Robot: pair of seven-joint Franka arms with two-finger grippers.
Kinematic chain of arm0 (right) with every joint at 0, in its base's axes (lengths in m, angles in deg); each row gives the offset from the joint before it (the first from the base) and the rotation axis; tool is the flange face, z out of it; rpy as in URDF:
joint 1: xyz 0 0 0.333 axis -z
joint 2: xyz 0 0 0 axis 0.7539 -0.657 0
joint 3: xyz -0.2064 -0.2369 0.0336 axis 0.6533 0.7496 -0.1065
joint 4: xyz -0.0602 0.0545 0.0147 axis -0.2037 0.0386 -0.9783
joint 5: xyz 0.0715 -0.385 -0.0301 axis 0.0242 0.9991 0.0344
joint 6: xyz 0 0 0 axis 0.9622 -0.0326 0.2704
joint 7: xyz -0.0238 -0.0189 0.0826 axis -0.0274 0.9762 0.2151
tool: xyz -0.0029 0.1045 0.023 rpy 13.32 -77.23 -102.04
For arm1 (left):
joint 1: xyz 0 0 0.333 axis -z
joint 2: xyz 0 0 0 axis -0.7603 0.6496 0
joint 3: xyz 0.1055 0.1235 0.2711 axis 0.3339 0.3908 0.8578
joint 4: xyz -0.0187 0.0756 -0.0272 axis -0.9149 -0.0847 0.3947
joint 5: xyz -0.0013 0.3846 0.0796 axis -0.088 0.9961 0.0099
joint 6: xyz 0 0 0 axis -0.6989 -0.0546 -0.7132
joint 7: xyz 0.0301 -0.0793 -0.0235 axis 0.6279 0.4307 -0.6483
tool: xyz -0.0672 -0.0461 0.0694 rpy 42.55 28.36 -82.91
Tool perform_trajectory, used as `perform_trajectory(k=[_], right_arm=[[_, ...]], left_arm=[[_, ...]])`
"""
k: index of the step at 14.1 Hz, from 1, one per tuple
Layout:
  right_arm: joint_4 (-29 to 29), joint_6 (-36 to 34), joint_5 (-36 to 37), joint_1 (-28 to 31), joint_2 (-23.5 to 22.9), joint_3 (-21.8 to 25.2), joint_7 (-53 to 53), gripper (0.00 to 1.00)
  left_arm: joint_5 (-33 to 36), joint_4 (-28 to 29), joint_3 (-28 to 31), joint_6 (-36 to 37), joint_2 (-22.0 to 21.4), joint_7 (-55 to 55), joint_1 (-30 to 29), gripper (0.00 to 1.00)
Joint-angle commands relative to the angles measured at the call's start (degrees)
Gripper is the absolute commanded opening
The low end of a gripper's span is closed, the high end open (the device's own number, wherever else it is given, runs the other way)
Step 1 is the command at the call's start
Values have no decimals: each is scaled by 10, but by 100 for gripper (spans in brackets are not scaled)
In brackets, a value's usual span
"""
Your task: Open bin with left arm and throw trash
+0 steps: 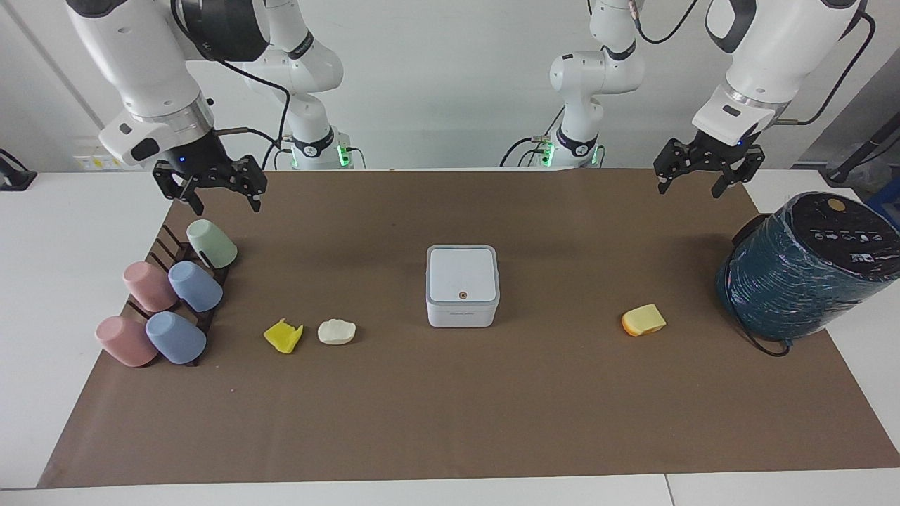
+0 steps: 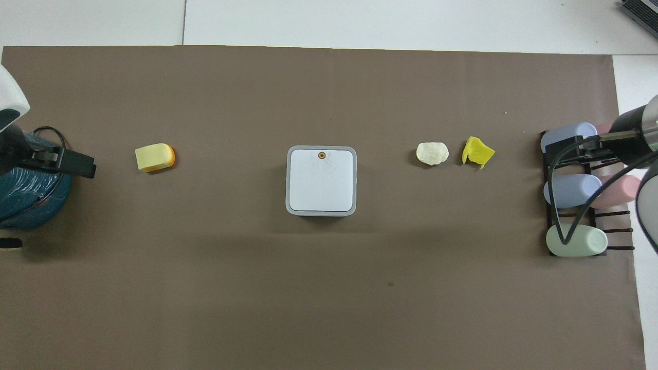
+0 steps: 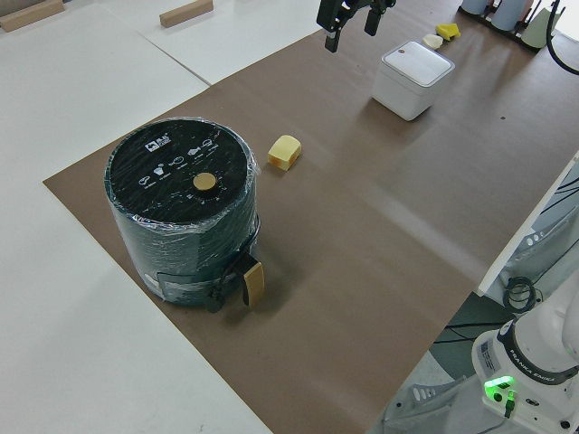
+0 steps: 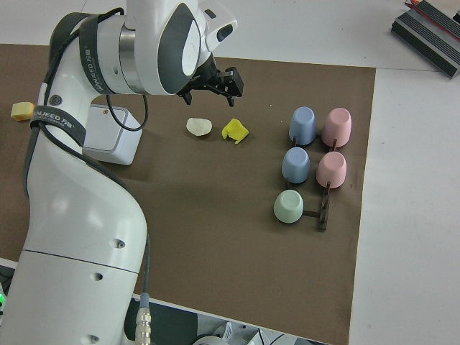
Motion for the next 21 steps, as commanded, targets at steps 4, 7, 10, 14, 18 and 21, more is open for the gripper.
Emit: perform_trajectory(k=[4,7,10,14,18,21], right_arm=[[6,-5,-12,7,9,-3,-4,100],[7,-5,-12,7,9,-4,-4,100],[13,-4,-12,7,10,-4,-3,100],[13,-2,-12,6,10,-4,-3,100],[15,1,-12,6,10,-4,-3,100],[17,2,-12,6,11,-4,-4,100]], left_arm=[[-5,23,-5,-19,-18,5,12,100],[-5,27,-7,-49,-18,5,39,39],[-5,42,-7,-77,-23,5,69,0],[-6,120,-9,-185,-43,7,132,0],[-6,134,-10,-282,-1,52,195,0],[-23,134,-10,-342,45,55,219,0]])
